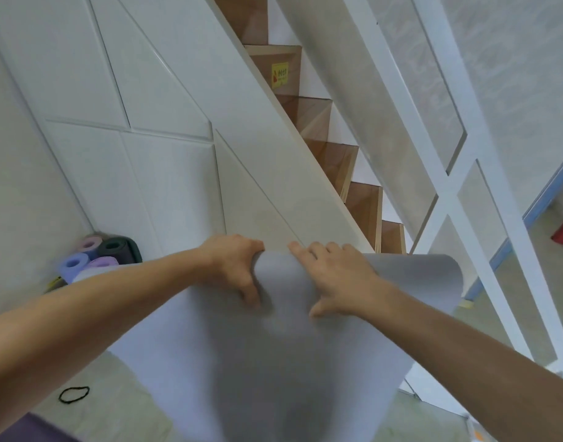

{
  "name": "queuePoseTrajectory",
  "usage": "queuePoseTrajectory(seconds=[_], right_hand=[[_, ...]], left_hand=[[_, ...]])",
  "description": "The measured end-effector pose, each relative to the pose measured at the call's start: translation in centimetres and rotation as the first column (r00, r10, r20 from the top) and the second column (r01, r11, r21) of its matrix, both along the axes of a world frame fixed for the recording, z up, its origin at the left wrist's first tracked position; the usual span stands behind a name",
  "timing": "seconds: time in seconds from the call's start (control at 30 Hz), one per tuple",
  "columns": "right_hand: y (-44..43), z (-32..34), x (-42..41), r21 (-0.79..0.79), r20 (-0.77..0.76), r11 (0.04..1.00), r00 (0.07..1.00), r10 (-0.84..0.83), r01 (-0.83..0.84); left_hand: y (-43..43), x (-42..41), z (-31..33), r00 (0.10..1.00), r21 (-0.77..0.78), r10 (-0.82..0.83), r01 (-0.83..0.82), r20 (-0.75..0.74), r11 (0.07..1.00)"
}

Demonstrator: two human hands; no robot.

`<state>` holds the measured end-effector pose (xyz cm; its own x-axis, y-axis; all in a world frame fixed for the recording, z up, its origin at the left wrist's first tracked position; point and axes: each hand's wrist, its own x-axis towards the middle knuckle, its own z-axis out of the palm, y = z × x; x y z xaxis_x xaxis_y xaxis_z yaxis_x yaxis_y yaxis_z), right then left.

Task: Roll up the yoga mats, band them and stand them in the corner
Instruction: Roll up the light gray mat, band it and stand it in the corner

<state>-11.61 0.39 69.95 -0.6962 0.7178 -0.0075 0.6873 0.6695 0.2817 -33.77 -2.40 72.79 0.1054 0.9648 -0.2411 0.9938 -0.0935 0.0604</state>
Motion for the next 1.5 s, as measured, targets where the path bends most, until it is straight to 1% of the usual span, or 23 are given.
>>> queuePoseTrajectory(seconds=[0.07, 0.13, 0.17, 0.27, 0.33, 0.4, 0.47, 0.5, 0.57, 0.63, 0.7, 0.8, 0.83, 0.9, 0.97, 1.03, 1.1, 1.13, 1.2, 1.27, 1.37, 1.43, 1.5], right_hand=[[0.2, -0.5, -0.2, 0.069, -0.052, 0.998, 0.999, 0.010, -0.006], [1.0, 0.2, -0.3, -0.024, -0.126, 1.000, 0.992, -0.009, 0.006], [1.6, 0.7, -0.3, -0.098, -0.152, 0.995, 0.988, -0.032, 0.017], [2.7, 2.5, -0.1, -0.299, -0.172, 0.952, 0.978, -0.121, 0.065], [3.0, 3.4, 0.0, -0.464, -0.215, 0.884, 0.959, -0.185, 0.067], [3.0, 3.4, 0.2, -0.627, -0.256, 0.778, 0.933, -0.254, 0.040], [2.4, 3.2, 0.2, -0.679, -0.239, 0.734, 0.934, -0.266, 0.035], [2.0, 2.9, 0.1, -0.658, -0.209, 0.752, 0.951, -0.227, 0.035], [1.0, 2.0, -0.1, -0.514, -0.121, 0.856, 0.983, -0.141, 0.060], [-0.3, 0.2, -0.4, -0.186, -0.047, 0.980, 0.996, -0.076, 0.066], [-1.6, -2.3, -0.8, 0.147, -0.120, 0.987, 0.992, -0.041, 0.059], [-1.2, -4.3, -1.0, 0.394, -0.269, 0.918, 0.960, 0.082, 0.032], [-0.8, -4.2, -0.9, 0.414, -0.283, 0.910, 0.953, 0.110, 0.018], [-0.2, -3.0, -1.0, 0.350, -0.262, 0.937, 0.959, 0.104, -0.006], [0.6, -1.1, -1.0, 0.129, -0.201, 0.992, 0.979, 0.024, 0.003], [1.8, 0.8, -0.8, -0.141, -0.154, 0.990, 0.987, -0.049, 0.028], [2.8, 2.4, -0.5, -0.379, -0.127, 0.922, 0.983, -0.130, 0.073], [3.1, 2.7, -0.4, -0.462, -0.125, 0.883, 0.980, -0.155, 0.081], [3.1, 2.6, -0.1, -0.506, -0.131, 0.860, 0.979, -0.156, 0.069], [2.5, 1.6, 0.3, -0.404, -0.105, 0.914, 0.990, -0.094, 0.044], [0.4, -1.7, 0.8, -0.014, -0.039, 1.000, 0.999, 0.005, -0.006], [-0.5, -3.4, 1.1, 0.194, -0.134, 0.980, 0.988, 0.073, -0.046], [-0.3, -4.2, 1.4, 0.298, -0.238, 0.952, 0.960, 0.146, -0.071]], left_hand=[[0.4, -0.2, 0.6, 0.992, -0.112, 0.035, -0.021, 0.123, 0.993], [0.3, -0.2, 1.0, 0.988, -0.153, 0.033, -0.009, 0.154, 0.988], [0.0, 0.0, 1.0, 0.993, -0.146, 0.013, 0.005, 0.120, 0.989], [-1.6, 0.8, -0.6, 0.982, 0.082, -0.101, 0.115, -0.158, 0.990], [-2.9, 1.4, -2.3, 0.940, 0.275, -0.113, 0.207, -0.323, 0.939], [-3.1, 1.5, -3.2, 0.930, 0.348, -0.099, 0.229, -0.354, 0.909], [-2.7, 0.9, -3.3, 0.947, 0.366, -0.125, 0.234, -0.296, 0.901], [-2.4, 0.5, -3.3, 0.952, 0.363, -0.135, 0.233, -0.276, 0.902], [-1.6, -0.2, -3.0, 0.968, 0.311, -0.142, 0.203, -0.208, 0.928], [-0.6, -0.6, -2.4, 0.984, 0.218, -0.121, 0.147, -0.129, 0.965], [0.4, -1.1, -0.7, 0.996, 0.071, -0.091, 0.092, -0.017, 0.993], [1.3, -2.0, 0.5, 0.963, -0.134, -0.007, 0.045, 0.268, 0.990], [1.2, -2.2, 0.6, 0.947, -0.172, 0.016, 0.042, 0.321, 0.984], [1.0, -2.2, 0.4, 0.940, -0.207, 0.012, 0.062, 0.341, 0.976], [0.3, -1.4, -0.1, 0.968, -0.191, -0.035, 0.084, 0.248, 0.978], [-0.7, -0.2, -1.0, 0.991, -0.060, -0.132, 0.133, 0.014, 0.989], [-1.9, 1.0, -2.6, 0.961, 0.126, -0.183, 0.212, -0.205, 0.969], [-2.2, 1.5, -3.5, 0.958, 0.198, -0.162, 0.211, -0.239, 0.957], [-2.0, 1.7, -4.2, 0.972, 0.277, -0.124, 0.177, -0.200, 0.945], [-1.1, 1.2, -3.7, 0.988, 0.254, -0.095, 0.124, -0.122, 0.959], [0.1, 0.2, -1.9, 0.997, 0.026, -0.050, 0.049, 0.057, 0.998], [0.2, 0.0, -1.0, 0.979, -0.093, -0.029, 0.049, 0.199, 0.994], [0.1, 0.2, -0.5, 0.971, -0.110, -0.044, 0.071, 0.235, 0.991]])
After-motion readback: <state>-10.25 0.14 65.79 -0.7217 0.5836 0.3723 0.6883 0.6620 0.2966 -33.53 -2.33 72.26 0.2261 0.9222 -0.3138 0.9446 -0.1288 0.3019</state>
